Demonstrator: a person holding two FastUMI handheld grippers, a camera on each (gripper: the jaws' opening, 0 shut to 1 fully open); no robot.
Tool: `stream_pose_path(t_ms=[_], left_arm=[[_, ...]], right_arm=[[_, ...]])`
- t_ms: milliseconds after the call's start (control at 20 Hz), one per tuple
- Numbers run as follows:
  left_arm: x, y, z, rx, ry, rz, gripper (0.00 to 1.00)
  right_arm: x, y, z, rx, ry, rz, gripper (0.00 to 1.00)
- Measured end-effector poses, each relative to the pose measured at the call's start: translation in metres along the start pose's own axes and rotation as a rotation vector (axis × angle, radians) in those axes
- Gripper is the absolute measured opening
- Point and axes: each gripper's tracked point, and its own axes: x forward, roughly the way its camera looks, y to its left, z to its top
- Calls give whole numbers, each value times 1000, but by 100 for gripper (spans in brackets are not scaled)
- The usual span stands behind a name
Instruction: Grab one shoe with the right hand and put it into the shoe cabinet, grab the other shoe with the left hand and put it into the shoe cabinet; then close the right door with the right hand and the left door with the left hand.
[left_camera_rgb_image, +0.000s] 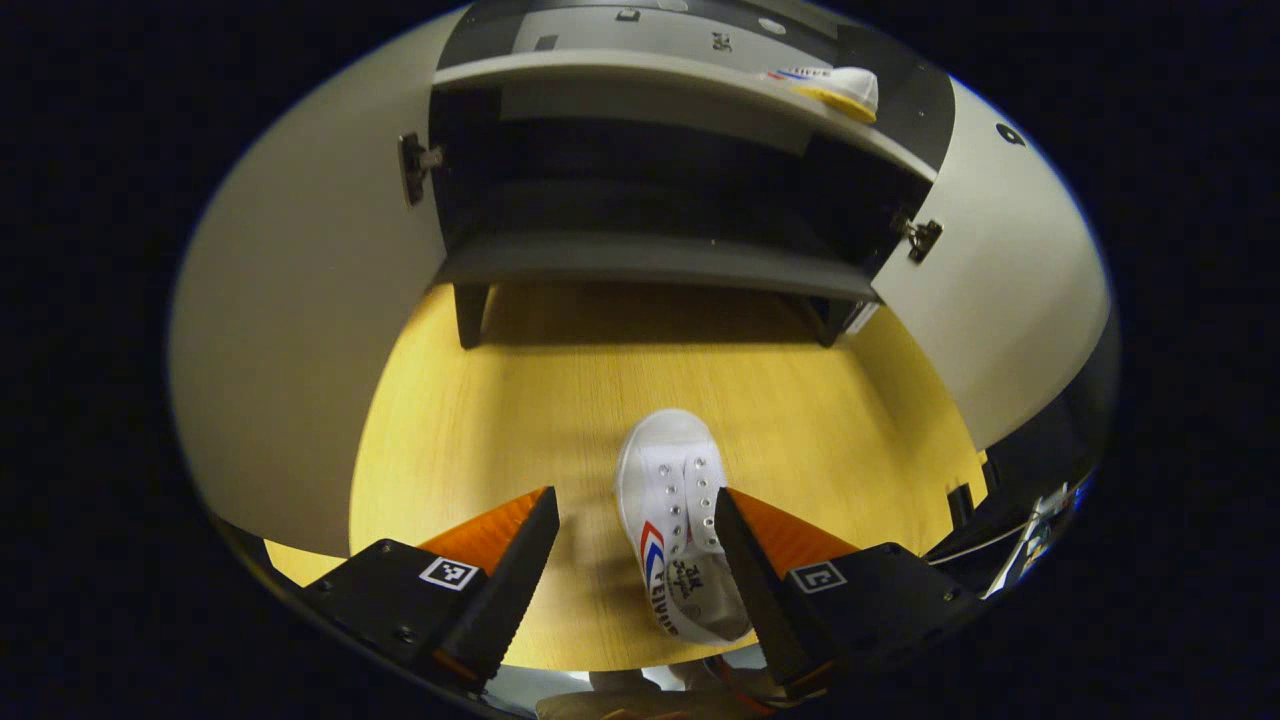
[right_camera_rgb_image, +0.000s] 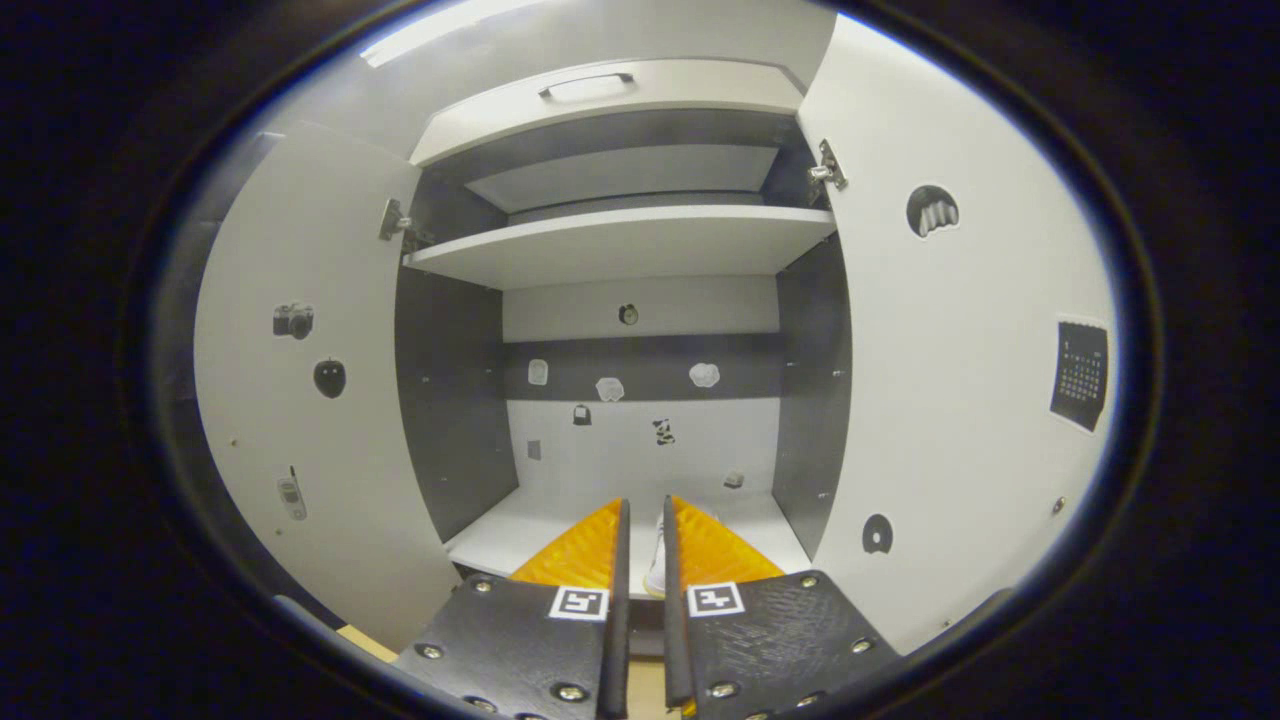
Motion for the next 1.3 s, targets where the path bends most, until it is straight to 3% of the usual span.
stream_pose_path(t_ms=[300, 650, 750, 800, 1000, 1050, 1100, 1300], left_arm=[[34, -5, -44, 0, 148, -27, 96], [52, 1, -63, 8, 211, 7, 93], [55, 1, -68, -4, 226, 9, 87], [55, -1, -68, -16, 223, -3, 78], [59, -9, -67, -16, 219, -35, 66], [57, -12, -67, -28, 223, -34, 60], [57, -11, -67, -32, 225, -29, 43], [59, -9, -66, -85, 249, -32, 32]], right_arm=[[-8, 3, -1, -11, 0, 1, 14], [-10, 0, -4, -17, 13, 1, 14], [-11, -1, -7, -15, 20, -1, 14], [-11, -2, -7, -12, 22, -2, 15], [-11, -7, -9, -3, 31, -10, 15], [-12, -8, -10, -2, 33, -12, 15], [-12, -9, -10, -2, 35, -14, 15], [-13, -9, -14, -2, 43, -14, 14]])
